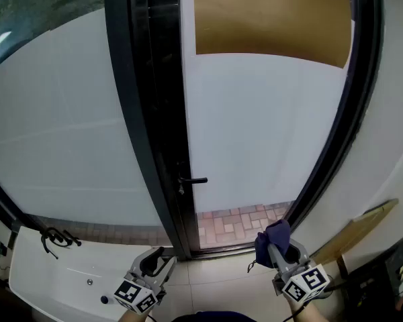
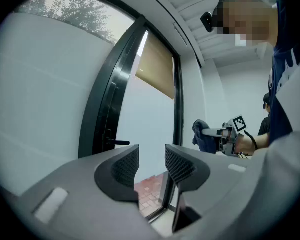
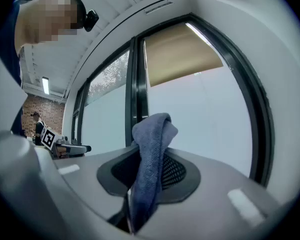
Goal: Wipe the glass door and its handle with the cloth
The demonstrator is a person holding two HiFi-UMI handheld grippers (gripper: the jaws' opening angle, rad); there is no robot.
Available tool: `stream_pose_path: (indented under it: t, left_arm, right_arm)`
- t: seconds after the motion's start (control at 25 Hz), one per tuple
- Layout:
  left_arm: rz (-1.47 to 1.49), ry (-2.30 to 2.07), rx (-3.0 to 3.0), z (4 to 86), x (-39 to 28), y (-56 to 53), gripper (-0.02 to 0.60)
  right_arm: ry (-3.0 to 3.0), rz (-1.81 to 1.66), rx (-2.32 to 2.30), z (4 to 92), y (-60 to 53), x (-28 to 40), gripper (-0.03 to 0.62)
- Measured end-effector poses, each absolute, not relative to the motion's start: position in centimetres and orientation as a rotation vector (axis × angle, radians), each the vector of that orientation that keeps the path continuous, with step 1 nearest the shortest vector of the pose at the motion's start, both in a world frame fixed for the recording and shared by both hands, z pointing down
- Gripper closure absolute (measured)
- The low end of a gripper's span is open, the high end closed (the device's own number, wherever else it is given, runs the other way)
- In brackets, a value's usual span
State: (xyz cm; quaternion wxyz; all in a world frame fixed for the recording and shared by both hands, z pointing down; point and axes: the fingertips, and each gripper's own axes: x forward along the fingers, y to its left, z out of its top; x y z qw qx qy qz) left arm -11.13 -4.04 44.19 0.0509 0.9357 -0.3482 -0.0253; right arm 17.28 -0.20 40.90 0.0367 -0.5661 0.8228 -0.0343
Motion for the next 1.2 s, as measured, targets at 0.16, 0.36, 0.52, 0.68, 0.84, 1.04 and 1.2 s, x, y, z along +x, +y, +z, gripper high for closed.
stream_pose_path:
  t: [0.16,0.36,0.52,0.68,0.84,1.04,1.2]
  left_arm:
    - [-0.081,-1.015,2.851,44.5,-11.7,-4.4,0.426]
    - [-0.057,-0.982,2.866,44.9,-13.1,-4.5,0.426]
    - [-0.04,-0.975,2.868,45.0,-14.5,-5.0,0.426]
    - [-0.031,-0.974,2.861,45.1,-15.7,-5.1,0.426]
    - [-0.035,-0.953,2.863,45.7,-16.4,-5.3,0.425]
    - [-0.07,-0.964,2.859,45.2,-16.7,-5.4,0.426]
    - [-0.073,-0.993,2.853,46.1,-17.1,-5.7,0.426]
  right_arm:
    - [2.536,-0.047,-1.742,39.7,-1.6,16.0,0.507]
    - [2.548,0.028,-1.713,37.9,-3.5,13.8,0.507]
    - [2.571,0.069,-1.701,37.1,-5.5,11.9,0.508]
    - [2.622,0.125,-1.685,36.3,-7.5,9.8,0.507]
    - [2.697,0.228,-1.661,35.3,-10.5,7.2,0.508]
    - [2.803,0.385,-1.653,34.3,-15.5,4.6,0.508]
    - [2.87,0.509,-1.656,33.8,-20.3,2.8,0.508]
